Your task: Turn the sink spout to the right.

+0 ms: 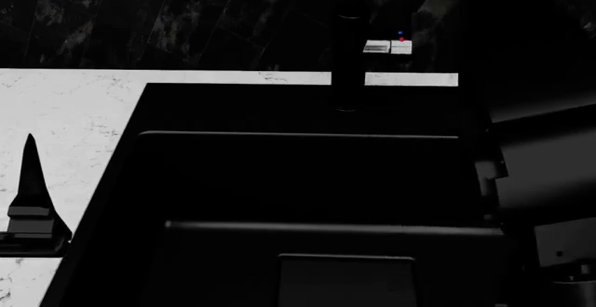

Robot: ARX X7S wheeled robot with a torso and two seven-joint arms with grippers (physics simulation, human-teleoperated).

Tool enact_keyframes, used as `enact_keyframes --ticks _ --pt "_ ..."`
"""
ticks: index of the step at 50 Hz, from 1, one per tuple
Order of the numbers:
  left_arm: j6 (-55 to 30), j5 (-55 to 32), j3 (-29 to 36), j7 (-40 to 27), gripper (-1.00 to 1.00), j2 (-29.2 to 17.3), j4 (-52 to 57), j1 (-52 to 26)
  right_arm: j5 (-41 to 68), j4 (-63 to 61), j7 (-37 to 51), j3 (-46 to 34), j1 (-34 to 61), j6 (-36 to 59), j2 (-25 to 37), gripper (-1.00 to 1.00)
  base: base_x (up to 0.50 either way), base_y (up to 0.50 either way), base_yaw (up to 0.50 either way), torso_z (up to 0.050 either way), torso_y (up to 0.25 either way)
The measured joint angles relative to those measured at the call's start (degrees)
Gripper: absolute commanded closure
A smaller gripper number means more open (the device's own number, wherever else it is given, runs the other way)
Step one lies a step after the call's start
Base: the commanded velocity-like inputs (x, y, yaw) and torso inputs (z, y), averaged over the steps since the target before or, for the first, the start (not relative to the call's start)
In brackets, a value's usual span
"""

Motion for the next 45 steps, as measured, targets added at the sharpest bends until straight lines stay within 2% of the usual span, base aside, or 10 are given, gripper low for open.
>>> enact_keyframes --ticks 22,45 --pt "-0.1 0.1 0.4 -0.4 -1.00 -0.2 0.0 -0.1 -0.2 -2.1 1.3 1.1 -0.9 3.3 3.3 -1.00 0.00 0.00 0.00 0.000 0.000" --pt "-0.8 0.5 1.2 -0.8 -1.00 -0.6 -0.1 -0.5 -3.2 18.0 -2.3 -1.6 5.8 -7.5 2.0 -1.00 0.00 0.00 0.00 0.000 0.000"
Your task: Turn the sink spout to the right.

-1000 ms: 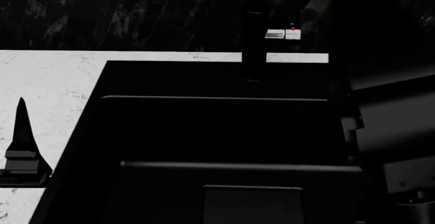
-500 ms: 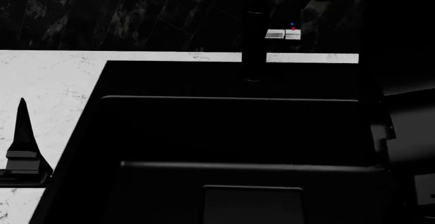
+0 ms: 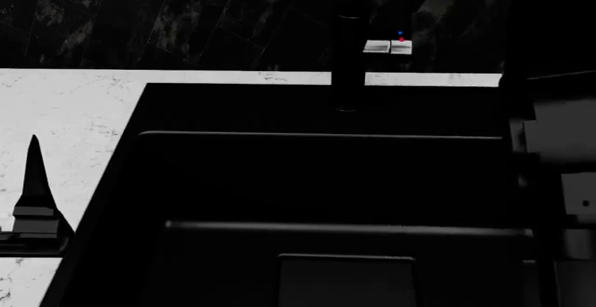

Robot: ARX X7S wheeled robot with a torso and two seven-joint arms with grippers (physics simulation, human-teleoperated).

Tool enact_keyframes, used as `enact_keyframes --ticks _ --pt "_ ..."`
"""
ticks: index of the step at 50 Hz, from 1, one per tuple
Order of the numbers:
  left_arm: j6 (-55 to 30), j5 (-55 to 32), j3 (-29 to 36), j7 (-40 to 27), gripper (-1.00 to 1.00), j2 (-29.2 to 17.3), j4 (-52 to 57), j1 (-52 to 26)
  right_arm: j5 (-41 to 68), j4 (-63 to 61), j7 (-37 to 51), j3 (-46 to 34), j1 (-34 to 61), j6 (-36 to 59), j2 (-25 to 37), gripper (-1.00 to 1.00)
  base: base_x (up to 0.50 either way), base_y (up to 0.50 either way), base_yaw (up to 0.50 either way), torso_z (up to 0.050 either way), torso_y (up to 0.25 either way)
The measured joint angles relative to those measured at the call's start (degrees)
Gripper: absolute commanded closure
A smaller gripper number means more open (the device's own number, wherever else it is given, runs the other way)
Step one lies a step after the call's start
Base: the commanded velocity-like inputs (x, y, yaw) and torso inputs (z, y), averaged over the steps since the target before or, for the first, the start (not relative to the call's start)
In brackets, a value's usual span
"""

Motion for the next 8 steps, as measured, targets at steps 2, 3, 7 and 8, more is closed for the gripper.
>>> enact_keyframes --ticks 2,3,7,8 --pt "0.0 0.0 0.0 0.0 -1.00 0.0 0.0 0.0 -0.3 2.2 -0.3 -0.3 0.8 -1.2 -0.2 -1.00 0.00 0.00 0.00 0.000 0.000" --pt "-0.1 0.0 0.1 0.0 -1.00 0.0 0.0 0.0 -0.5 3.3 -0.5 -0.4 1.2 -1.8 -0.4 -1.00 0.00 0.00 0.00 0.000 0.000" --pt "-0.2 0.0 0.2 -0.1 -1.00 -0.1 -0.1 -0.1 -1.2 7.5 -1.1 -1.0 2.7 -4.0 -0.9 -1.00 0.00 0.00 0.00 0.000 0.000" --pt "-0.2 0.0 0.2 -0.1 -1.00 -0.1 -0.1 -0.1 -1.4 8.7 -1.3 -1.1 3.1 -4.6 -1.0 -1.00 0.00 0.00 0.00 0.000 0.000"
